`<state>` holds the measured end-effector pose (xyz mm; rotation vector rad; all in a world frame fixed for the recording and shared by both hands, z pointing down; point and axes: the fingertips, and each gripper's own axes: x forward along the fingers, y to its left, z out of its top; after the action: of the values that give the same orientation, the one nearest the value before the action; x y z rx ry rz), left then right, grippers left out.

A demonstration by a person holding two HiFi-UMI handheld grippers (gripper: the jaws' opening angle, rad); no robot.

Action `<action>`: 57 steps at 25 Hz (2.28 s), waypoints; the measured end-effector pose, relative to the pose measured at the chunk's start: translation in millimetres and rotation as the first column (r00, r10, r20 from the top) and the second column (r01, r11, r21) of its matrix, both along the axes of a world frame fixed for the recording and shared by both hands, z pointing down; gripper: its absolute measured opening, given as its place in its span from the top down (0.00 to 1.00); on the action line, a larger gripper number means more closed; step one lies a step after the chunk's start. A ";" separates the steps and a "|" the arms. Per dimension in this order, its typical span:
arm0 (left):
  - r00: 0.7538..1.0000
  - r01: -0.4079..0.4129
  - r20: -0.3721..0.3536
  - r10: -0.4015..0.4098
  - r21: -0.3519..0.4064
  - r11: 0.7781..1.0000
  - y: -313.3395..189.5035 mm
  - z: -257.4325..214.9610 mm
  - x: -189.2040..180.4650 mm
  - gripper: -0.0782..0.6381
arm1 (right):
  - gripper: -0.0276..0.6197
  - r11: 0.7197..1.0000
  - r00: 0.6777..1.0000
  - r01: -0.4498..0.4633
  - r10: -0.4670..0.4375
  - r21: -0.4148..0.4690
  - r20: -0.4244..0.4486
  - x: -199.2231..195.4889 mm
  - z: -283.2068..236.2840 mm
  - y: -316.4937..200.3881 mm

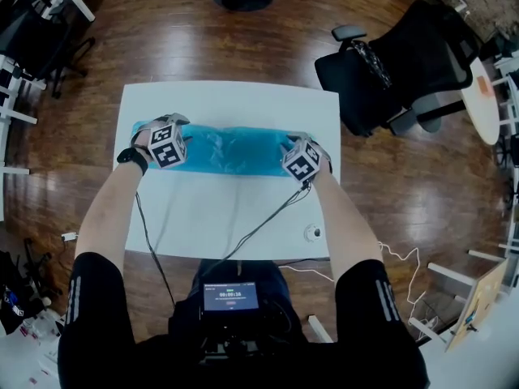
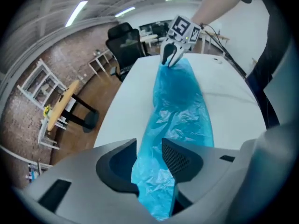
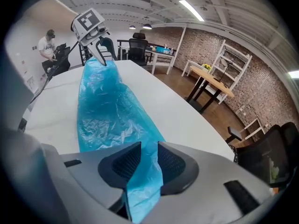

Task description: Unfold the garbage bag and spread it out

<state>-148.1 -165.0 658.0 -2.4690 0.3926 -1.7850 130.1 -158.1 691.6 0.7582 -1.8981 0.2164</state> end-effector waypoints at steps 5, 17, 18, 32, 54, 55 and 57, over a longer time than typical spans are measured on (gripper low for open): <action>0.999 -0.035 0.025 0.036 -0.025 0.999 -7.3 22.6 20.2 0.71 | 0.74 1.000 1.000 -0.006 0.007 -0.027 0.018 0.1 10.1 10.5; 0.983 -0.112 0.146 0.111 0.000 0.994 -9.1 52.1 36.6 0.84 | 0.74 1.000 1.000 -0.020 0.020 -0.008 0.020 4.7 13.7 11.2; 0.984 -0.108 0.145 0.105 0.010 0.994 -10.1 51.9 36.5 0.85 | 0.74 1.000 1.000 -0.019 0.019 -0.004 0.019 4.6 12.0 10.6; 0.989 -0.132 0.096 0.114 0.216 0.967 -6.2 26.0 38.1 0.88 | 0.74 1.000 0.999 -0.021 0.020 0.023 0.046 2.5 5.2 12.1; 0.984 -0.165 0.041 0.173 0.570 0.805 61.5 -62.9 46.5 0.88 | 0.74 0.986 0.930 -0.077 0.017 0.148 0.368 -19.0 -125.0 -7.3; 0.984 -0.164 0.034 0.178 0.576 0.801 68.3 -66.5 47.9 0.88 | 0.74 0.989 0.926 -0.068 0.014 0.131 0.378 -22.3 -127.9 -8.2; 0.983 -0.165 0.031 0.182 0.587 0.792 81.4 -68.3 47.4 0.88 | 0.74 0.994 0.924 -0.046 0.005 0.097 0.383 -28.1 -131.0 -10.4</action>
<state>-100.7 -83.5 589.8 -2.0092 0.5928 -1.2960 102.0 -168.5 560.6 0.8584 -2.2850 0.3013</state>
